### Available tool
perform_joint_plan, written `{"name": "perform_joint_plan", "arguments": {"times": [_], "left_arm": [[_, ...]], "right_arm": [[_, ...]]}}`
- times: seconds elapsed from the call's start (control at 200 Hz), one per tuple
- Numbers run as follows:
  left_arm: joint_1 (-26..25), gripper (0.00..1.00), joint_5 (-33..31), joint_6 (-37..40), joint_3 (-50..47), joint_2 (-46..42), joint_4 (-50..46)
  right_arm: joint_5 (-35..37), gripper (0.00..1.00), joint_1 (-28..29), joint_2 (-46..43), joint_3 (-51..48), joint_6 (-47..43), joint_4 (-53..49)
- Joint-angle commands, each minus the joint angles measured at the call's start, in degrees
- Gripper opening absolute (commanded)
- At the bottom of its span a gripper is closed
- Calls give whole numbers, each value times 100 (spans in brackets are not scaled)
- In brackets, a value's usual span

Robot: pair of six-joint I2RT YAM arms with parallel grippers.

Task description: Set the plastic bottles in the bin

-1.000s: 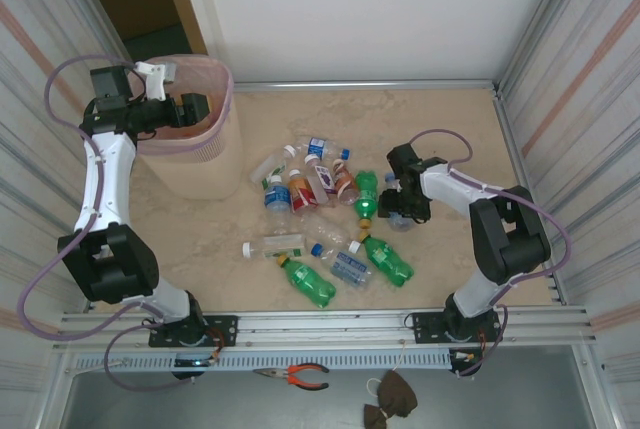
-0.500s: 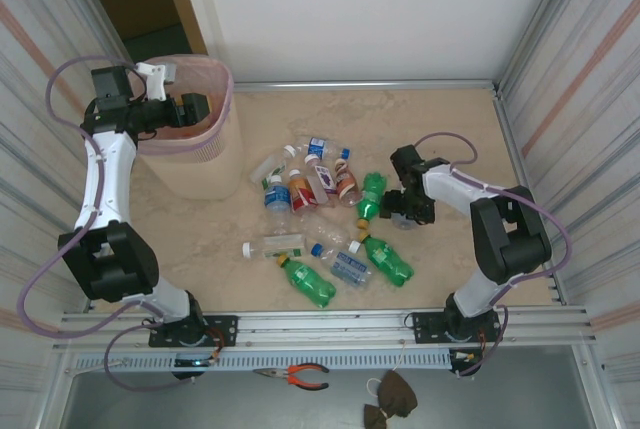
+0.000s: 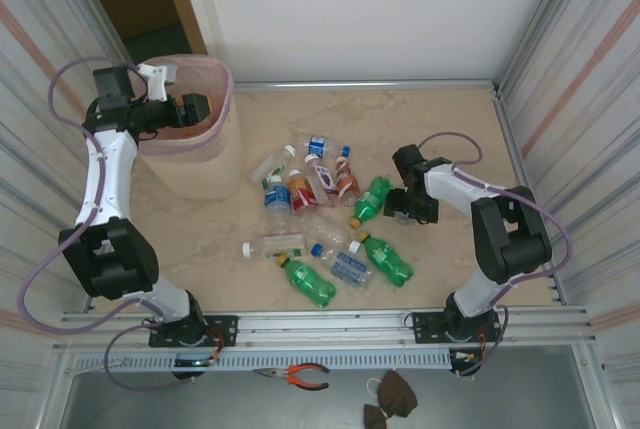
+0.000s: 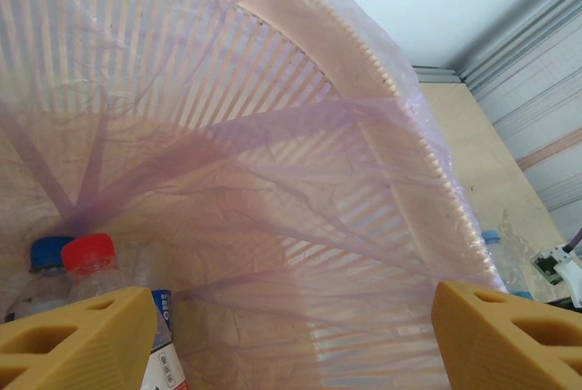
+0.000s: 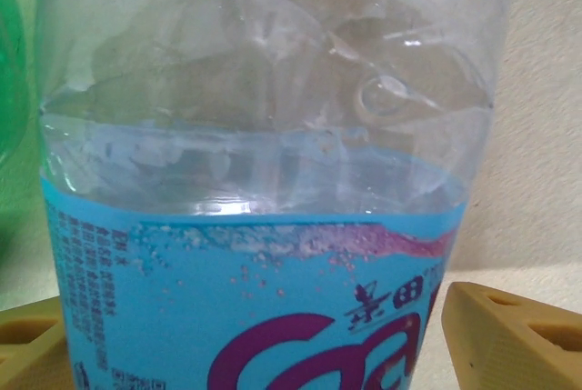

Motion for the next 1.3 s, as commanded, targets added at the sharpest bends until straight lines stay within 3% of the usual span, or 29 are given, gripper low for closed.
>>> {"name": "perform_joint_plan", "arguments": {"times": [0.0, 0.205, 0.526, 0.912, 1.297], "left_arm": [[41, 80, 159, -54, -45, 51, 67], [51, 80, 187, -81, -52, 112, 89], [63, 79, 227, -124, -60, 123, 127], [56, 80, 227, -119, -62, 125, 132], [23, 79, 425, -254, -253, -95, 551]], "right_arm": [[-45, 85, -94, -180, -84, 182, 82], [-192, 85, -138, -68, -21, 76, 218], [131, 85, -157, 110, 110, -29, 308], [226, 76, -182, 119, 108, -129, 406], [474, 70, -174, -800, -51, -208, 218]]}}
